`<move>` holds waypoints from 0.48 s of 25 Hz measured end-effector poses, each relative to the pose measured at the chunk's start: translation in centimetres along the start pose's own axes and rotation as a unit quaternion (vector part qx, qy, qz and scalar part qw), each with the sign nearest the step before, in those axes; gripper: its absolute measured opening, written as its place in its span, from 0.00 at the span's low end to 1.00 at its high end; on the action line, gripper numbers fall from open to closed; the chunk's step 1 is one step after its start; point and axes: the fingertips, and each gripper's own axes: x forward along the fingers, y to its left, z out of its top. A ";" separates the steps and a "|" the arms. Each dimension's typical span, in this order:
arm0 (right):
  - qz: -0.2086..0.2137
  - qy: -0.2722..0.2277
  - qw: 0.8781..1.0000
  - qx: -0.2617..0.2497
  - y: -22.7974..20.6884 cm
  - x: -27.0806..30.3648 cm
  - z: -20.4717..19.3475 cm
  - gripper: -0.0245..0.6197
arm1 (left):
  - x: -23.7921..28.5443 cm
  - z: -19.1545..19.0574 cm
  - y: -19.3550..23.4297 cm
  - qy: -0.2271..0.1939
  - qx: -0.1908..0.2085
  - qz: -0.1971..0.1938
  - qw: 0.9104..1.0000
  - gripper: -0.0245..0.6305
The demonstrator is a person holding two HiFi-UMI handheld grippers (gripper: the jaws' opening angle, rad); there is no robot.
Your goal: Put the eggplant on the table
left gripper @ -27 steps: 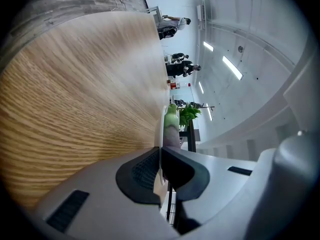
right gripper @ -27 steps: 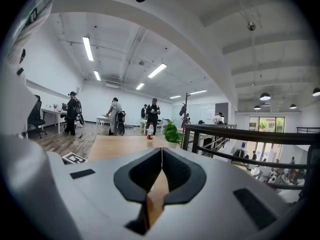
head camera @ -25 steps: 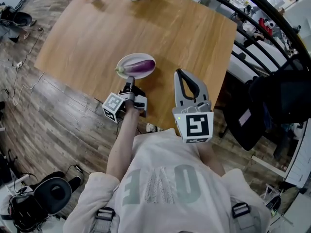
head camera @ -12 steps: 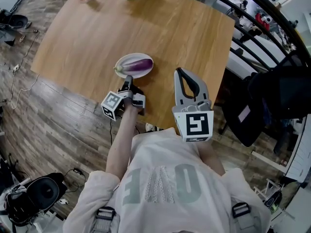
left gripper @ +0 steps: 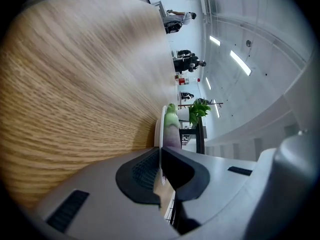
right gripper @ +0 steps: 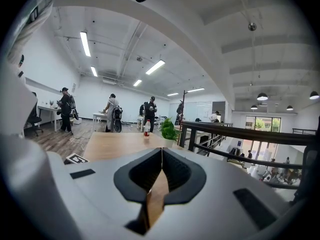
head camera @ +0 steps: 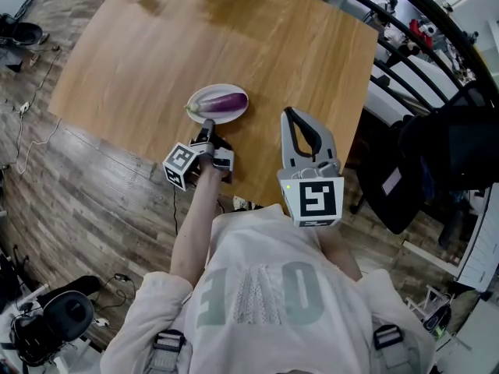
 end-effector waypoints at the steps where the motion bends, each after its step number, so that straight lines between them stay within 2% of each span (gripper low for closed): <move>1: 0.000 0.000 1.000 0.000 0.0 0.0 0.0 0.07 | 0.0 0.0 0.1 0.000 -0.001 0.001 1.000 0.07; 12: 0.000 0.006 1.000 0.000 0.1 -0.2 -0.3 0.07 | 0.4 0.0 0.9 0.013 -0.019 0.041 0.999 0.07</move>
